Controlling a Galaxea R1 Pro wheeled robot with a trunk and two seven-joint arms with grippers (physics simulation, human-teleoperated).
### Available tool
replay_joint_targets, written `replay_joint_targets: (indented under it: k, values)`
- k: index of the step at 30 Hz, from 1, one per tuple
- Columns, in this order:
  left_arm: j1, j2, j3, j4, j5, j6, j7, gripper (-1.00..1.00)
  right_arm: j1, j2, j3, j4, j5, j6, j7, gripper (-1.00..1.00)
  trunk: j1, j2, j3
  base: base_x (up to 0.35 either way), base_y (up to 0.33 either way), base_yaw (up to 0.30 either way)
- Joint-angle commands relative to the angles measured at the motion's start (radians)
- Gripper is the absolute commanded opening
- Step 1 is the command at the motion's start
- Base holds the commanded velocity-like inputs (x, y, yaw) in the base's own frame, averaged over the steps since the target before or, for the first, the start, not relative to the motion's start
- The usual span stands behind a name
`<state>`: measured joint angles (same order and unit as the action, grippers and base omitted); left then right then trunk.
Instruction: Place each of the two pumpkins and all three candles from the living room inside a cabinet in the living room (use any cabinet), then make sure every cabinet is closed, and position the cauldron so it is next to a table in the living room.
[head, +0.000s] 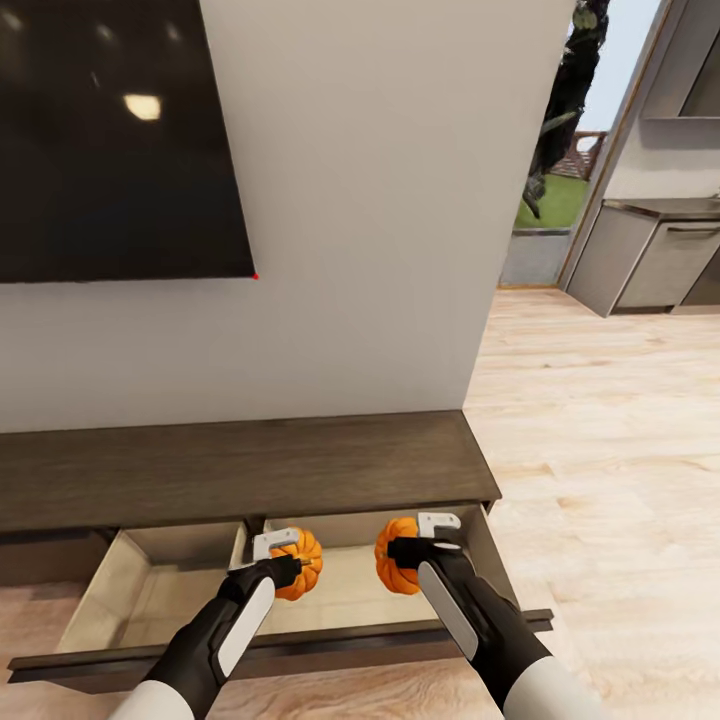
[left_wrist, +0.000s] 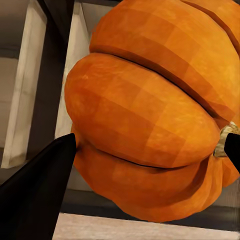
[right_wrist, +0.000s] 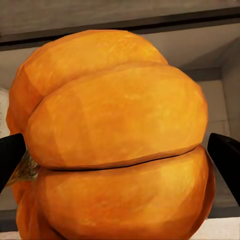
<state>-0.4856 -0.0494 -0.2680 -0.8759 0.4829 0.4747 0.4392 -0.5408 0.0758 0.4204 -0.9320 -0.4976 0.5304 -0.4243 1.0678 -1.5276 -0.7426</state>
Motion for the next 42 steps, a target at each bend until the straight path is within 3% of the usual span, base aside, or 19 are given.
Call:
replay_joint_targets:
  k: [1,10,42]
  values:
    - [-0.001,-0.001,-0.009,0.000,0.006,-0.003,0.011,-1.00,-0.001,0.000,0.004,-0.002,-0.010,0.002,-0.013,-1.00,0.004,-0.008,-0.004,0.000,0.000,0.000]
    - [-0.001,-0.009,-0.030,0.022,0.003,-0.044,0.013,-1.00,-0.001,-0.001,0.003,-0.005,-0.010,0.001,-0.014,-1.00,0.038,-0.071,-0.032,0.000,0.000,-0.004]
    - [-0.001,-0.007,-0.031,0.023,0.003,-0.046,0.012,-1.00,-0.001,0.001,0.004,-0.005,-0.012,-0.001,-0.013,-1.00,0.161,-0.295,-0.131,0.000,0.000,-0.026]
